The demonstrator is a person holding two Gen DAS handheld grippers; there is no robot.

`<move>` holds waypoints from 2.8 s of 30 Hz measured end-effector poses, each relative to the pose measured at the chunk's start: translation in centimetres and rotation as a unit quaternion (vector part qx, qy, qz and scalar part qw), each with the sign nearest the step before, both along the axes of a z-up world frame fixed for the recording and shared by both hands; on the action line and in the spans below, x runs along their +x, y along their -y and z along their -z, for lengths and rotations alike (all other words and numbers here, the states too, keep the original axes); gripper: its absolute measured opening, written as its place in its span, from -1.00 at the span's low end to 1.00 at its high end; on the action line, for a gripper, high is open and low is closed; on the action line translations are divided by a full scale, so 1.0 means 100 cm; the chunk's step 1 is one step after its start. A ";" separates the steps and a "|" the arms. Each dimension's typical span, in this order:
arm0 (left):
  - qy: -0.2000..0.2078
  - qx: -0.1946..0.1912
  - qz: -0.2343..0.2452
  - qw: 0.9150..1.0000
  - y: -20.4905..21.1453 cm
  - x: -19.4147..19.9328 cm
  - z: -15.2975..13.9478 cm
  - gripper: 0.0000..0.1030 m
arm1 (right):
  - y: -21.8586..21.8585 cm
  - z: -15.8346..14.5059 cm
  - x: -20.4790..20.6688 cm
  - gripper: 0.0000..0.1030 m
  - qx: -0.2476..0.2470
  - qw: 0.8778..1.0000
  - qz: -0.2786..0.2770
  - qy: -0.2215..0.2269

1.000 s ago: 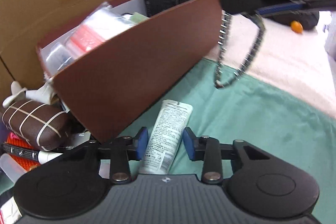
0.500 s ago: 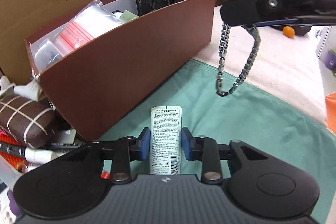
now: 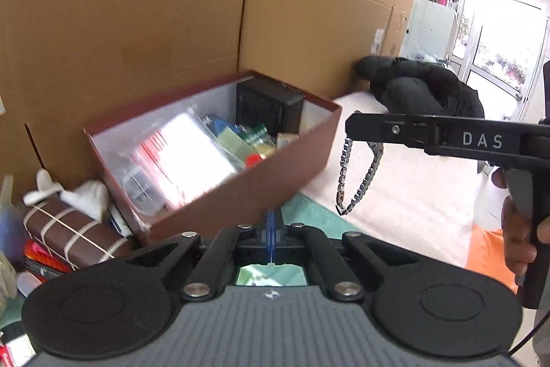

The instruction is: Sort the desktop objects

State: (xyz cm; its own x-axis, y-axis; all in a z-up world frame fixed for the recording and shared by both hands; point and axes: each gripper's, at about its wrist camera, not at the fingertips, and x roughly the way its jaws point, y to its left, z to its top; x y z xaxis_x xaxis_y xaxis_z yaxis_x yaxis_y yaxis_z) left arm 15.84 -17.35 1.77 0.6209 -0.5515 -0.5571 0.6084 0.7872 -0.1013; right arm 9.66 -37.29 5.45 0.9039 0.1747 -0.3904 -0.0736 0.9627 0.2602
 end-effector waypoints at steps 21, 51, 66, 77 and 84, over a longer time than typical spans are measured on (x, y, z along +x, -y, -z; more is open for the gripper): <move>-0.072 0.120 -0.018 0.990 0.055 0.011 0.090 -0.39 | 0.001 0.013 -0.001 -0.52 0.009 1.000 -0.006 -0.009; -0.077 0.094 -0.022 0.992 -0.008 0.012 0.090 -0.39 | -0.070 0.123 0.014 -0.13 -0.152 0.974 -0.099 -0.137; -0.045 0.012 -0.004 0.999 -0.016 -0.017 0.018 -0.39 | -0.056 0.064 -0.015 -0.61 -0.111 0.986 -0.089 -0.091; 0.014 -0.038 -0.025 0.999 -0.002 0.008 -0.063 -0.39 | -0.030 0.005 0.001 -0.81 -0.093 0.993 -0.068 -0.039; 0.019 -0.043 -0.052 0.998 0.017 0.046 -0.078 -0.39 | -0.015 -0.048 0.033 -0.81 -0.097 0.995 -0.036 0.014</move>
